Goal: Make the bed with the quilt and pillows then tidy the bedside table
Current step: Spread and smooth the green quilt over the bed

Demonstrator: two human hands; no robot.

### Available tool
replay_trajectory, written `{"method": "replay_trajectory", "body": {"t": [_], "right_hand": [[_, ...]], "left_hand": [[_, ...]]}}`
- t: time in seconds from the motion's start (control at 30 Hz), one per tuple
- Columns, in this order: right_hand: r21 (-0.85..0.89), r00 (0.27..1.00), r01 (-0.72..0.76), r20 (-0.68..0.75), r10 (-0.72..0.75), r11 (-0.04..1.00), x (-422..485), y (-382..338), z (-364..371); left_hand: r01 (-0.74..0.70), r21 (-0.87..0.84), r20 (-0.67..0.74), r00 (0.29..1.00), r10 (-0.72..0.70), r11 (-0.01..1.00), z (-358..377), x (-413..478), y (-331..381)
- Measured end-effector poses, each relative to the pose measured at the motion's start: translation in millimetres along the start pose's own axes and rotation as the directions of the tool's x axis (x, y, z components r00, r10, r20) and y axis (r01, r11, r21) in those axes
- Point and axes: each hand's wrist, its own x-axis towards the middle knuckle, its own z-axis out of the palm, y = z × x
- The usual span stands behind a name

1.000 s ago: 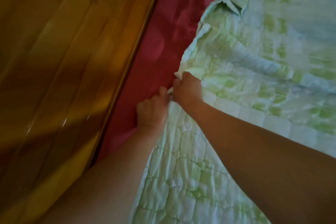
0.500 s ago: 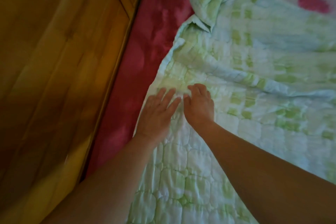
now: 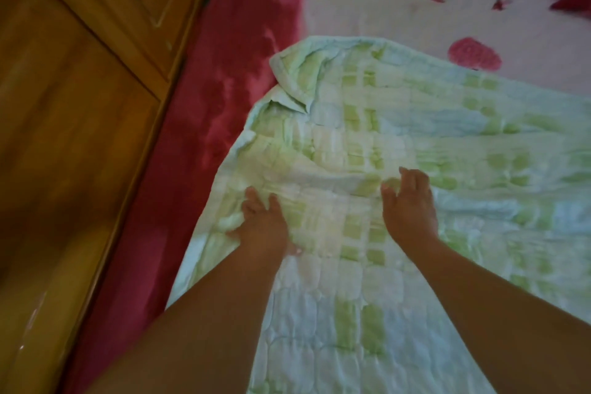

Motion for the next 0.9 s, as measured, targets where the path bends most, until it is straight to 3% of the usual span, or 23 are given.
{"method": "replay_trajectory", "body": {"t": [0.1,0.27,0.4,0.5,0.67,0.73,0.83,0.9], "right_hand": [[0.033,1.0,-0.015,0.008,0.015,0.999,50,-2,-14],[-0.131,0.959,-0.027,0.276,0.063,0.991,123,-2,-16],[-0.255,0.913,0.038,0.403,0.071,0.966,139,7,9],[-0.297,0.945,0.151,0.324,-0.049,0.943,145,9,20],[-0.278,0.951,0.16,0.3,-0.072,0.947,146,13,15],[-0.172,0.976,0.109,0.204,-0.073,0.979,159,4,7],[0.154,0.988,0.153,-0.035,-0.149,0.976,199,-30,-5],[0.215,0.98,0.197,-0.054,-0.19,0.957,227,-44,-6]], "left_hand": [[0.057,-0.041,-0.018,0.998,-0.058,0.998,-11,13,11],[0.109,0.2,0.002,0.994,-0.111,0.974,-23,20,45],[0.25,0.069,0.083,0.963,-0.255,0.966,-29,37,62],[0.398,-0.102,0.113,0.915,-0.387,0.912,-33,54,69],[0.368,0.138,0.245,0.887,-0.392,0.919,-38,64,73],[0.363,0.155,0.219,0.894,-0.391,0.919,-35,66,76],[0.381,0.156,0.134,0.906,-0.401,0.911,-26,71,80],[0.386,0.178,0.104,0.908,-0.407,0.905,-24,72,84]]}}
